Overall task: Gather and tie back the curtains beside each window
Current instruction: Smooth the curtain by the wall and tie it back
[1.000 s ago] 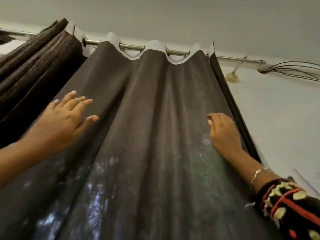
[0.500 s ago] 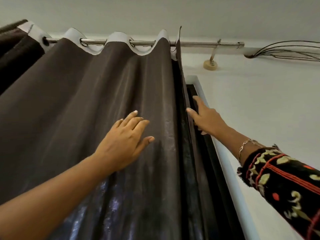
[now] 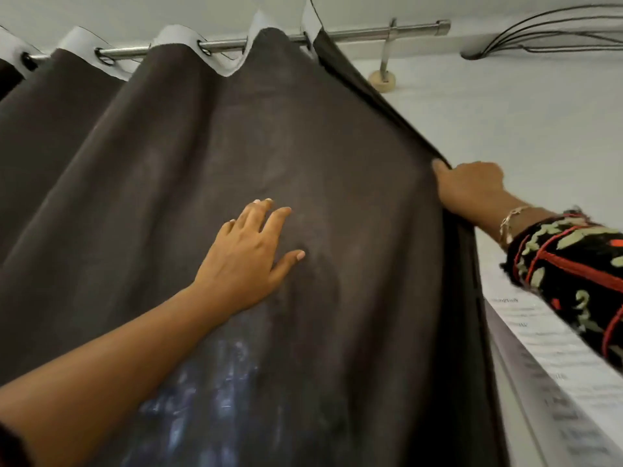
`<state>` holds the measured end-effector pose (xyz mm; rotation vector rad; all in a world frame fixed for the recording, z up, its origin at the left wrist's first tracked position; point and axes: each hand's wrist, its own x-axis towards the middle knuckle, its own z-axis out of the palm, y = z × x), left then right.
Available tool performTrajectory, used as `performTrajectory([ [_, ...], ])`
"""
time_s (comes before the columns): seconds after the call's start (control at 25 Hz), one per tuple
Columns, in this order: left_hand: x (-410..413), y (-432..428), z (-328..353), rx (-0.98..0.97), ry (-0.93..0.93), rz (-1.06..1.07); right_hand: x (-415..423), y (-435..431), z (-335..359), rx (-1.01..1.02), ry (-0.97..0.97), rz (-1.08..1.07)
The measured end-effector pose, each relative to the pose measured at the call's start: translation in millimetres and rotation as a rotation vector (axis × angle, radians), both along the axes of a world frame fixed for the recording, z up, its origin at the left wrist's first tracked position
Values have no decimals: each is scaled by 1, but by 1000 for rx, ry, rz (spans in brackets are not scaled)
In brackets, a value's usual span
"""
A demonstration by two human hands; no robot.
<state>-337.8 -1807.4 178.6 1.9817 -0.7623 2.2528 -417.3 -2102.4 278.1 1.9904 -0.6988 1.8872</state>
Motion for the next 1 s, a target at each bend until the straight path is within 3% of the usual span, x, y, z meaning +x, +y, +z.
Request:
performTrajectory([
  [0.12, 1, -10, 3, -18, 21, 1, -31, -58, 9, 209, -74, 117],
  [0.24, 3, -8, -5, -45, 42, -31, -41, -63, 6, 128, -157, 214],
  [0.4, 1, -7, -25, -152, 97, -316, -32, -41, -34, 104, -176, 635],
  [0.6, -13, -9, -54, -310, 310, -703, -22, 8, -101, 223, -30, 1261],
  [0.76, -29, -12, -94, -385, 503, -915, -32, 45, -145, 281, -31, 1324],
  [1.0, -68, -32, -162, -482, 632, -986, -47, 92, -195, 392, 152, 1075],
])
